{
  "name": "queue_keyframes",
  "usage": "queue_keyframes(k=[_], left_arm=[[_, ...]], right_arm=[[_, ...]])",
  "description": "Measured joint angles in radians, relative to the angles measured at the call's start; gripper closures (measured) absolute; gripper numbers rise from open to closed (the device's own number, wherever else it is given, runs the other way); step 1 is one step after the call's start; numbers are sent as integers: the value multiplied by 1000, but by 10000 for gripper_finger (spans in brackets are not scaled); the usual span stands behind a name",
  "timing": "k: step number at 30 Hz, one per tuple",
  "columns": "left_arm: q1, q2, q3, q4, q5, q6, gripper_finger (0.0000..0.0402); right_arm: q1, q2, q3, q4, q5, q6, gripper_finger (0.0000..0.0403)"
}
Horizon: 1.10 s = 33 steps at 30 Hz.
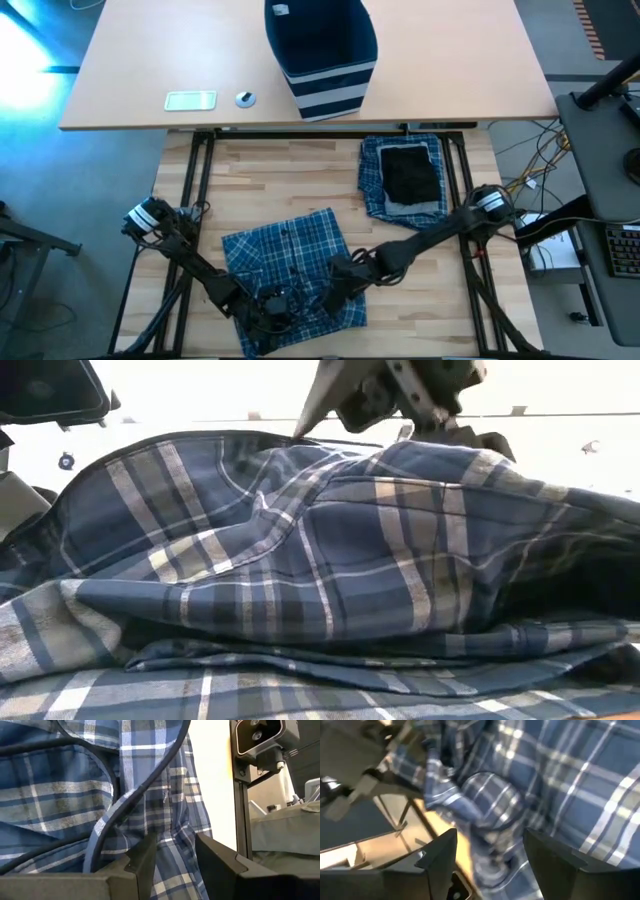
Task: Fold Laundry from Bin
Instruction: Fold the blue patterned long sleeve
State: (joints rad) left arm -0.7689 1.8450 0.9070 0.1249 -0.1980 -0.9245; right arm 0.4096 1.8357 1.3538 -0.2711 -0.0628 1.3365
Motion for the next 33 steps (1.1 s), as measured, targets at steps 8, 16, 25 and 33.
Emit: queue_keyframes(k=[8,16,25,33], left_arm=[[0,0,0,-1,-1,0,278],[0,0,0,-3,-1,5,278],[1,-2,0,-6,-1,4,278],[1,-2,0,-9,4,2,278]], right_arm=[[-24,32,-10,11,-16,-49,245],[-61,26,20,-1,-140,-412,387],[-65,26,170,-344,-257,-1159,393],[-65,26,267,-404,-108,-1541,388]])
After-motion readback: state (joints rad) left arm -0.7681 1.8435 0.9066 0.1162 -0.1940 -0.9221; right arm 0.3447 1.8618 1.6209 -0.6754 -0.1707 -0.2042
